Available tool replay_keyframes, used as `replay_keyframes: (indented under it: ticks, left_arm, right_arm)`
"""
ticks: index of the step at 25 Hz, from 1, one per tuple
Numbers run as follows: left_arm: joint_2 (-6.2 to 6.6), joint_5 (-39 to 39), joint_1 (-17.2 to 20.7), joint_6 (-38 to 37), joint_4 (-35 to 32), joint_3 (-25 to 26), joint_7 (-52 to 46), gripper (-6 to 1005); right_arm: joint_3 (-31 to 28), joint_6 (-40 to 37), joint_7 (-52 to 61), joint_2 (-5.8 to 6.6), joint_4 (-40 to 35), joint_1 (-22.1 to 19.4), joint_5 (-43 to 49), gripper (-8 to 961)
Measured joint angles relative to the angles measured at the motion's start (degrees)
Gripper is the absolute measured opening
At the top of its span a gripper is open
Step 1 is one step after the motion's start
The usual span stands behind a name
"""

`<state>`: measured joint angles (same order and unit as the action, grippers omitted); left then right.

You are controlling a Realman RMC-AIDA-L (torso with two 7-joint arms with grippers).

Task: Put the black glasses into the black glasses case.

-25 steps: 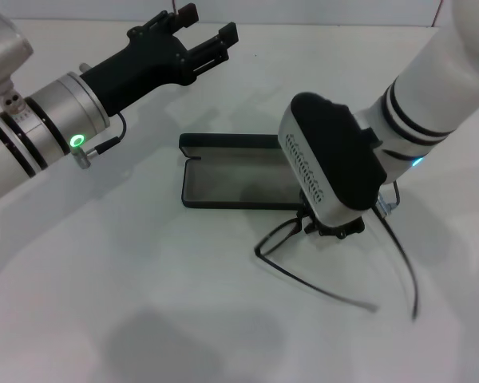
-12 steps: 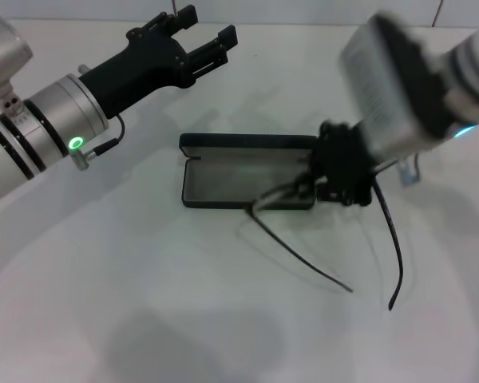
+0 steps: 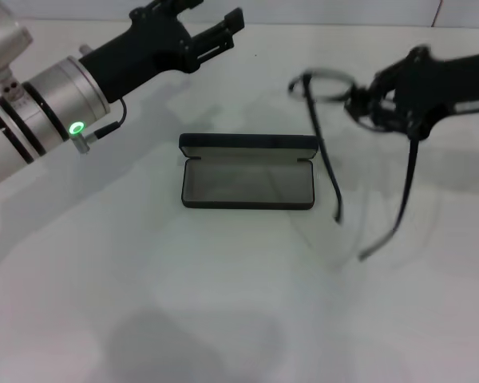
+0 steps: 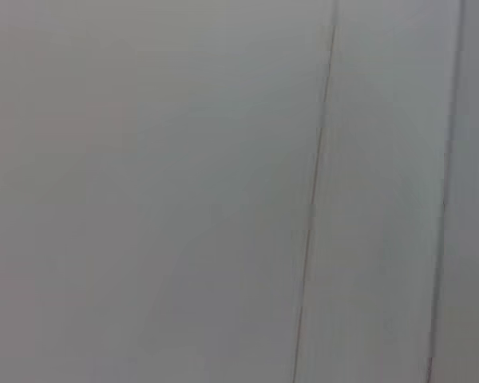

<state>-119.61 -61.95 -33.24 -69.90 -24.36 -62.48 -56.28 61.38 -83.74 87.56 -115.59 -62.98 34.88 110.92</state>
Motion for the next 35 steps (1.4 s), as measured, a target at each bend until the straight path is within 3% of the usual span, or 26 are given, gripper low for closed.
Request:
replay_keyframes:
  ticks: [3, 5, 7, 10, 14, 22, 35]
  left_arm:
    - [0.1, -0.02, -0.9, -1.75, -0.56, -0.87, 0.0, 799]
    - [0.16, -0.03, -1.81, -3.34, -0.56, -1.15, 0.12, 799]
    - [0.19, -0.12, -2.55, -5.15, -0.58, -1.46, 0.21, 799]
    - [0.17, -0.52, -3.72, -8.07, -0.77, -2.28, 0.27, 799]
    - [-0.03, -0.8, -5.89, -8.93, -1.01, -4.41, 0.7, 798]
    - [-0.26, -0.98, -9.46, -6.48, -0.49, -8.09, 3.2, 798]
    - [-0.67, -0.72, -9.76, -6.33, -0.52, -8.94, 7.0, 798]
  right_arm:
    - [-5.74, 3.63, -0.78, 0.35, 7.67, 0.2, -7.14, 116]
    - [-9.93, 5.22, -0.6, 1.26, 14.56, 1.99, -9.54, 116]
    - [-12.68, 5.31, -0.17, 2.84, 21.29, 4.43, -10.17, 116]
    - [-14.75, 4.83, 1.87, 6.21, 31.25, 8.68, -10.38, 116]
    - [-14.22, 4.51, 5.86, 8.78, 37.26, 11.71, -10.06, 116]
    - [-11.45, -2.34, 15.41, 10.01, 37.95, 14.34, -6.22, 117]
    - [-11.93, -11.51, 20.22, 10.61, 38.32, 14.63, -5.67, 117]
